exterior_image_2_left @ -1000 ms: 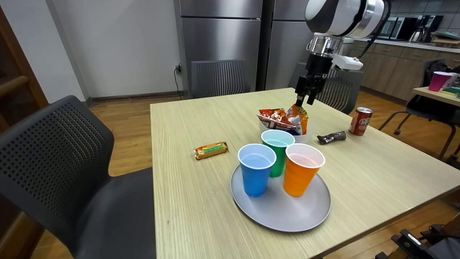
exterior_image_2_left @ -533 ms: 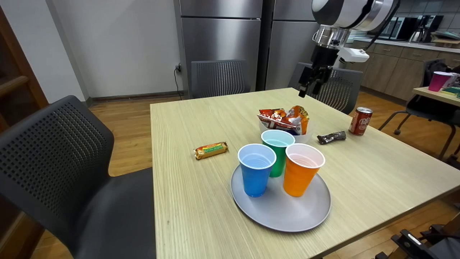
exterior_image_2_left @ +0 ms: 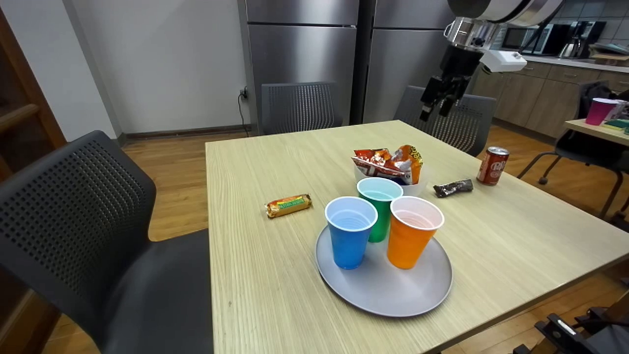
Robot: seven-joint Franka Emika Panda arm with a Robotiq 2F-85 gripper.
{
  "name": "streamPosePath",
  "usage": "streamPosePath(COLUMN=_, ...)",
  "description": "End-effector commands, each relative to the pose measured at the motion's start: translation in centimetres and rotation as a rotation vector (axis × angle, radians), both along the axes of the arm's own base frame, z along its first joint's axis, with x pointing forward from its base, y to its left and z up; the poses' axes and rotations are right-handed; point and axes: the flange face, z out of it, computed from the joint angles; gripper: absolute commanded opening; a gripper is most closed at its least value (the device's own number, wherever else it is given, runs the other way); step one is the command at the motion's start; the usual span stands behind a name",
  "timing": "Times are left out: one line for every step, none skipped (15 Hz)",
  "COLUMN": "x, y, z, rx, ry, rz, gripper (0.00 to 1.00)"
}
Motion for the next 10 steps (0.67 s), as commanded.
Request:
streamPosePath(x=0.02, y=0.06, z=0.01, rx=0.000, ry=0.002, rz=0.000, gripper=1.00)
streamPosePath(x=0.04, y=0.09, z=-0.16, rx=0.001, ry=0.004, rz=0.000, gripper=1.00)
streamPosePath(x=0.08, y=0.08, z=-0.42, rx=0.001, ry=0.007, rz=0.000, gripper=1.00)
streamPosePath(x=0.06, y=0.08, z=-0.55, rx=0.002, ry=0.009, rz=0.000, gripper=1.00)
streamPosePath(x=0.07, y=0.08, z=-0.56, rx=0.002, ry=0.010, rz=0.000, gripper=1.00)
streamPosePath(x=0.07, y=0.08, z=-0.57, rx=0.002, ry=0.010, rz=0.000, gripper=1.00)
streamPosePath(x=0.08, y=0.08, z=-0.56, rx=0.002, ry=0.009, rz=0.000, gripper=1.00)
streamPosePath(x=0.07, y=0.08, z=-0.56, rx=0.002, ry=0.010, rz=0.000, gripper=1.00)
streamPosePath(x=0.08, y=0.08, z=-0.57, rx=0.002, ry=0.010, rz=0.000, gripper=1.00)
streamPosePath(x=0.08, y=0.08, z=-0.56, rx=0.002, ry=0.009, rz=0.000, gripper=1.00)
